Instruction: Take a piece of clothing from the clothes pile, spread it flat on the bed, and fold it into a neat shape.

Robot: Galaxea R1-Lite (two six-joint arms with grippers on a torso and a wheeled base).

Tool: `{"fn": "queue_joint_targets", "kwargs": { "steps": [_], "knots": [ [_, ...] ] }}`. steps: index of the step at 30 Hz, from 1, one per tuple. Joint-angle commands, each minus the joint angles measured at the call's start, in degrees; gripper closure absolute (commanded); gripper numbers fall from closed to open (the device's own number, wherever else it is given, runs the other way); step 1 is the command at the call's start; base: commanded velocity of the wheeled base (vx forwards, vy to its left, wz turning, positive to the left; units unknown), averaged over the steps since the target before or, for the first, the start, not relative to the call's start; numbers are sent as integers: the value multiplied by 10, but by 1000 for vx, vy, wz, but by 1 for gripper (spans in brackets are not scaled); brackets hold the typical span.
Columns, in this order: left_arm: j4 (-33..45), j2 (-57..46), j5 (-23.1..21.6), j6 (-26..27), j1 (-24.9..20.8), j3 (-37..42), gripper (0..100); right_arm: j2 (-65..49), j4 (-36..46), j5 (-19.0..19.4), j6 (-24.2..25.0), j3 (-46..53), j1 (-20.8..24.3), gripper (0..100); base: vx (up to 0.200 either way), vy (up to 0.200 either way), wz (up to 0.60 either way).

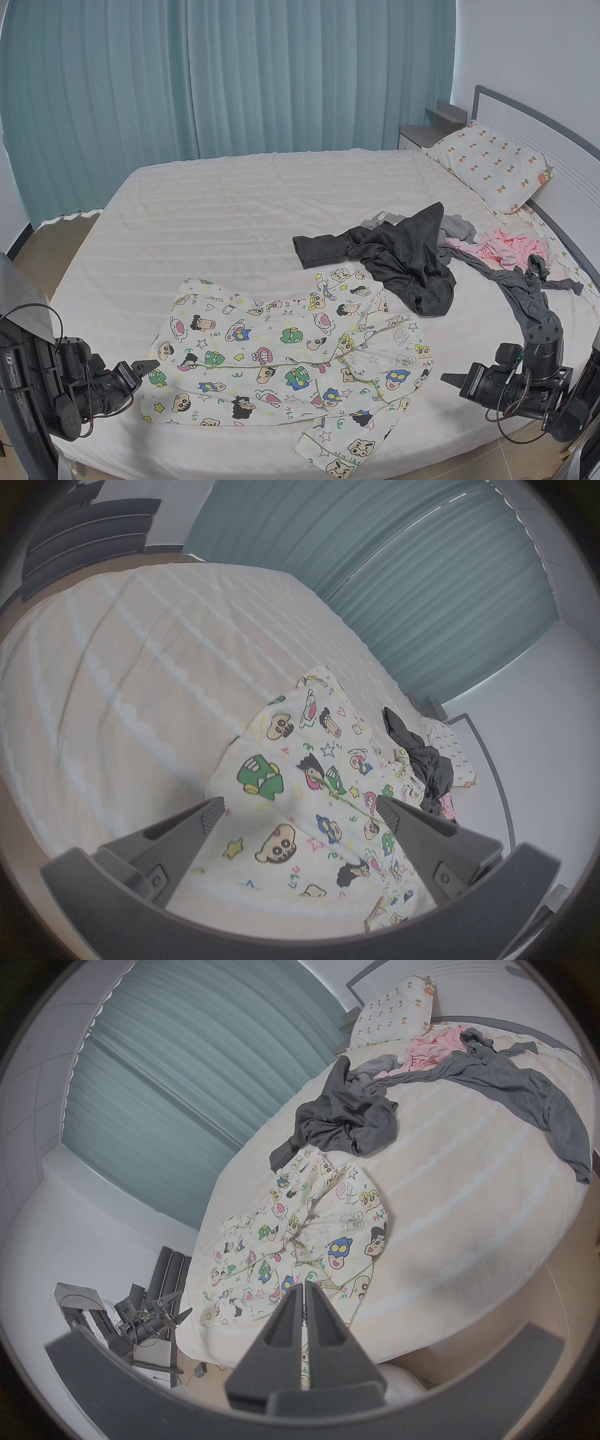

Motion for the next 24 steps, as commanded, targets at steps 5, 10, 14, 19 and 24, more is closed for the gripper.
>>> {"fn": "queue_joint_targets", "kwargs": {
  "steps": [5, 10, 14, 19, 24],
  "knots": [
    [-5, 12, -15, -4, -8, 10, 0, 219, -145, -7, -23, -19, 42, 100, -80, 0, 0],
    [-4, 15, -25, -4, -8, 10, 0, 257, -142, -11, -31, -57, 54, 100, 0, 0, 0],
    [-5, 21, -31, -4, -14, 10, 0, 279, -141, -9, -45, -79, 69, 100, 0, 0, 0],
    [-9, 29, -31, -4, -15, 10, 0, 307, -141, -2, -74, -84, 82, 0, 0, 0, 0],
    [-9, 32, -31, -4, -20, 10, 0, 330, -141, 17, -82, -100, 95, 0, 0, 0, 0]
  ]
}}
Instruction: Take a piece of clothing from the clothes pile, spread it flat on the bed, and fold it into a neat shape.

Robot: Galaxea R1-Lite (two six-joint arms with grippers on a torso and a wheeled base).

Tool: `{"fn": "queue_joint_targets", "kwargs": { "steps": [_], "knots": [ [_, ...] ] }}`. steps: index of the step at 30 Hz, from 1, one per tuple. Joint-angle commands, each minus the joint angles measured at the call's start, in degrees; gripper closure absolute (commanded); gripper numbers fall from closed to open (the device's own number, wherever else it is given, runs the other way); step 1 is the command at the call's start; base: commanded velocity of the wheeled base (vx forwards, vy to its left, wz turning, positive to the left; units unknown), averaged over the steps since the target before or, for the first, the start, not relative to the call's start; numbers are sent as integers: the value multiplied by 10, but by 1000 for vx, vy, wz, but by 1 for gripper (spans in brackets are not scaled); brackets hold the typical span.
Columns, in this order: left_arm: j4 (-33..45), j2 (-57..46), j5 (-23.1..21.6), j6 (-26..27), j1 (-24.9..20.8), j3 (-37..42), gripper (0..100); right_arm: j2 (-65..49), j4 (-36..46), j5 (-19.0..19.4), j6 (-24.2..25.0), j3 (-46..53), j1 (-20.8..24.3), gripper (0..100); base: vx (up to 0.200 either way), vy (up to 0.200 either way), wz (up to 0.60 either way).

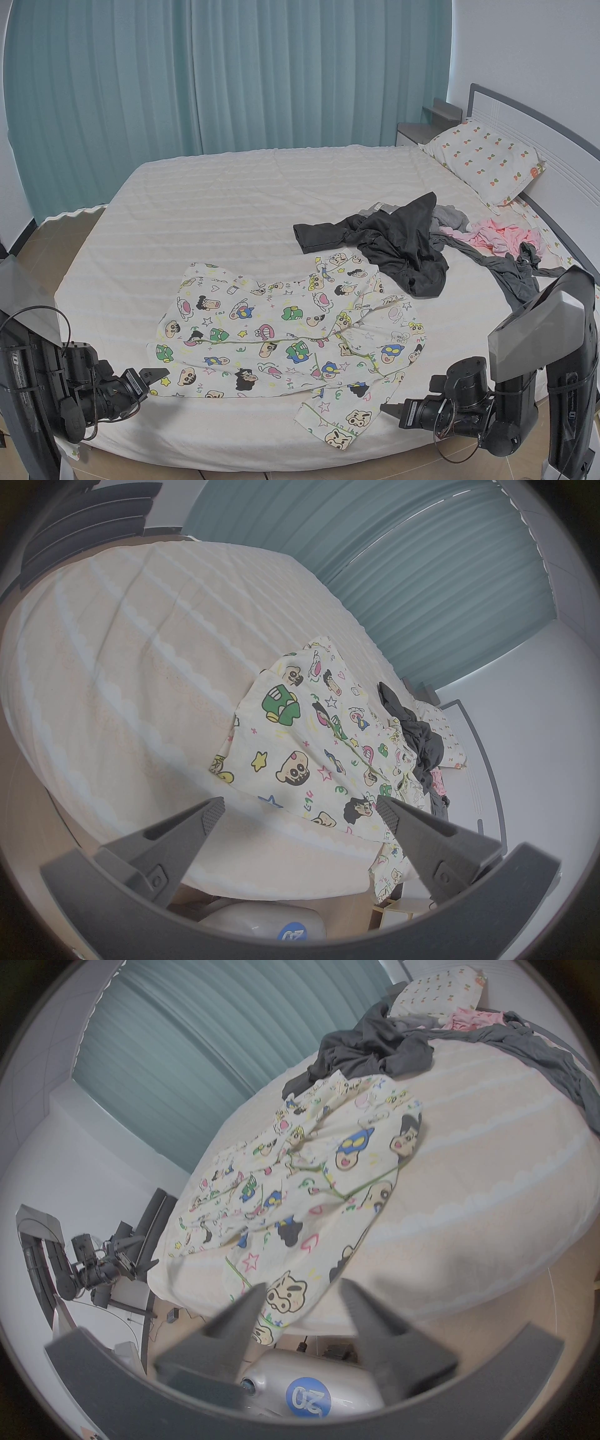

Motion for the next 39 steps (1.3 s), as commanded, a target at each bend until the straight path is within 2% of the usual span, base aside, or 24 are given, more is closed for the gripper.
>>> {"fn": "queue_joint_targets", "kwargs": {
  "steps": [1, 2, 6, 25, 33, 37, 38, 39],
  "knots": [
    [-9, 7, 0, 0, -3, 10, 0, 31, -5, 17, -7, -12, 8, 0, 0, 0, 0],
    [-9, 8, 0, 0, -3, 10, 0, 31, -5, 31, -15, -21, 6, 0, 0, 0, 0],
    [-10, 8, 1, 0, -3, 10, 0, 46, 3, 37, -20, -55, -6, 0, 0, 0, 0],
    [-9, 12, 7, 0, -4, 10, 0, 93, -3, 18, -52, -94, 39, 0, 0, 0, 0],
    [-9, 12, 7, 0, -4, 10, 0, 87, 45, 33, -52, -136, 46, 0, 0, 0, 0],
    [-9, 12, 8, 0, -4, 10, 0, 73, 101, 34, -48, -161, 41, 0, 0, 0, 0],
    [-9, 12, 8, 0, -4, 10, 0, 72, 105, 31, -48, -162, 42, 100, 0, 0, 0],
    [-9, 12, 8, 0, -4, 10, 0, 71, 105, 28, -47, -162, 42, 100, 0, 0, 0]
  ]
}}
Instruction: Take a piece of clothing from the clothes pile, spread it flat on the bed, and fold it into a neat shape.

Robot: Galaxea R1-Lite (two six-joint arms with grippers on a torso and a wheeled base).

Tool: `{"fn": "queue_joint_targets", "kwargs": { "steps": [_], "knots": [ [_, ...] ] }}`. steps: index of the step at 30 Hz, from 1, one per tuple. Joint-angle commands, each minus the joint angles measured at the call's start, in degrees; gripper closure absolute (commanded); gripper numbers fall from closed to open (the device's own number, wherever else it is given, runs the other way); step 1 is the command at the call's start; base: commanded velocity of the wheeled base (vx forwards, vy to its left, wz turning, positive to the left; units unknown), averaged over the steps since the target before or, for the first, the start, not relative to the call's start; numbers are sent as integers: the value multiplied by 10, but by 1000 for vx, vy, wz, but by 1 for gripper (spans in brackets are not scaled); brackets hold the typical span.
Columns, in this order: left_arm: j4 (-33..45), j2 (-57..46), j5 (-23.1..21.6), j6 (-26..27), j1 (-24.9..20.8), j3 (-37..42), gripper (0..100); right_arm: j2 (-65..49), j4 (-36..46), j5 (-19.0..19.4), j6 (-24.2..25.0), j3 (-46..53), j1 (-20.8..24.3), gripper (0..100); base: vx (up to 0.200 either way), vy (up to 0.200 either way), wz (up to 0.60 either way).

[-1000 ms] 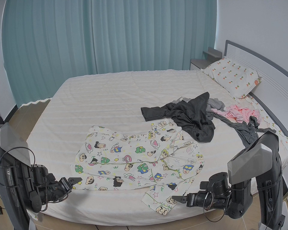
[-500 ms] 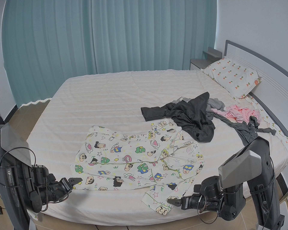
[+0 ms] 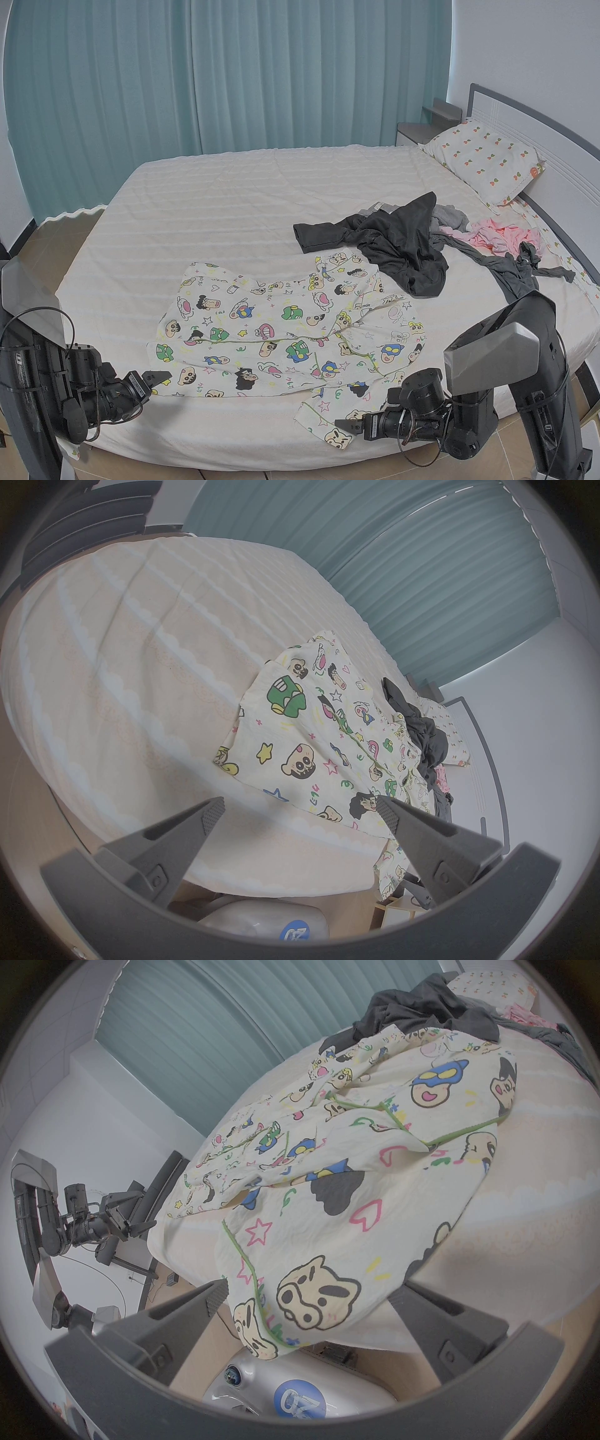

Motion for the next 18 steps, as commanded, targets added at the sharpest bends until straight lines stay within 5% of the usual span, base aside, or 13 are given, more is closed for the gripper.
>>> {"fn": "queue_joint_targets", "kwargs": {
  "steps": [1, 18],
  "knots": [
    [-9, 1, 0, 0, 0, 10, 0, -12, 11, -9, 3, -15, -2, 100, 0, 0, 0],
    [-9, 2, 1, -1, 0, 10, 0, -27, -23, -68, -2, 72, -3, 100, 0, 0, 0]
  ]
}}
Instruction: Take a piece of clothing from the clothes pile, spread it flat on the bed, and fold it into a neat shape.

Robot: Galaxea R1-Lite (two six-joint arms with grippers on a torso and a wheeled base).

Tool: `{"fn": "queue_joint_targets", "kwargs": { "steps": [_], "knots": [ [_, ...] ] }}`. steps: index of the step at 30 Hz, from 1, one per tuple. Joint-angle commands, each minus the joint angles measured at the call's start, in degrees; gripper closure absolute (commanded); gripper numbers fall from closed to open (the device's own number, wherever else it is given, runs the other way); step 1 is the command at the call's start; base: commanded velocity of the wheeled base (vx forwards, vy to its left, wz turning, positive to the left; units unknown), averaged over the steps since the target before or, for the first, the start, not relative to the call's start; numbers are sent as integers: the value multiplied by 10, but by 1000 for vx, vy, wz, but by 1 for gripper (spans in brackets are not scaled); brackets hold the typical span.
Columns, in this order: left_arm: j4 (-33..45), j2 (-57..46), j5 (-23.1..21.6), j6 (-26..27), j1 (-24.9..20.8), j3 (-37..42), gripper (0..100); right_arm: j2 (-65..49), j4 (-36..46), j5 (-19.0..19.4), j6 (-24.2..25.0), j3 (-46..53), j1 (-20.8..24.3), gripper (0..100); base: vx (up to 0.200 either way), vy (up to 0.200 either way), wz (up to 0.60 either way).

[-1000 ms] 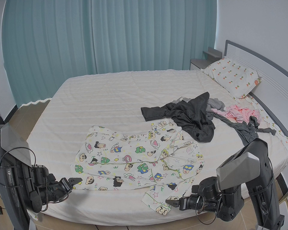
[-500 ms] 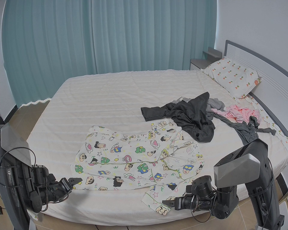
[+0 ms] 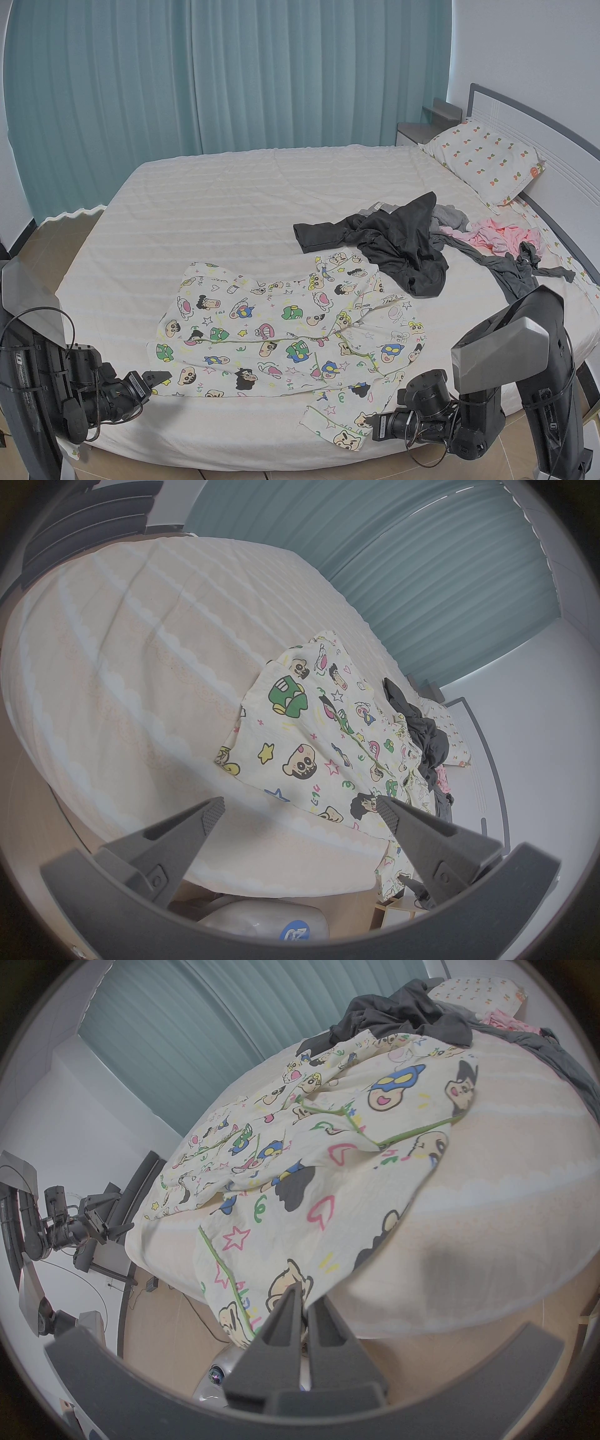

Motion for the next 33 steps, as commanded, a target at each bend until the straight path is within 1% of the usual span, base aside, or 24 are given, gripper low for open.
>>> {"fn": "queue_joint_targets", "kwargs": {
  "steps": [1, 6, 11, 16, 20, 23, 26, 27, 33],
  "knots": [
    [-9, 1, 0, 0, 0, 10, 0, -6, -27, -1, -1, 37, -2, 100, 0, 0, 0],
    [-9, 0, 0, 0, 0, 10, 0, -2, -90, 3, -2, 102, -1, 100, 0, 0, 0],
    [-9, 0, 1, 0, 0, 10, 0, -5, -91, 4, 1, 129, -3, 100, 0, 0, 0],
    [-9, 0, 1, 0, 0, 10, 0, -10, -92, 22, -2, 165, -3, 100, 0, 0, 0],
    [-9, 1, 1, 0, 0, 10, 0, -16, -92, 27, 4, 161, -9, 100, 0, 0, 0],
    [-9, 0, 1, 0, 0, 10, 0, -14, -92, 40, 1, 159, -7, 100, 0, 0, 0],
    [-9, 0, 1, 0, 0, 10, 0, -13, -91, 39, -2, 140, -7, 100, 0, 0, 0],
    [-9, 1, 1, 0, 0, 10, 0, -13, -92, 40, -2, 136, -7, 0, 0, 0, 0],
    [-9, 1, 1, 0, 0, 10, 0, 7, -91, 38, -17, 102, 2, 0, 0, 0, 0]
  ]
}}
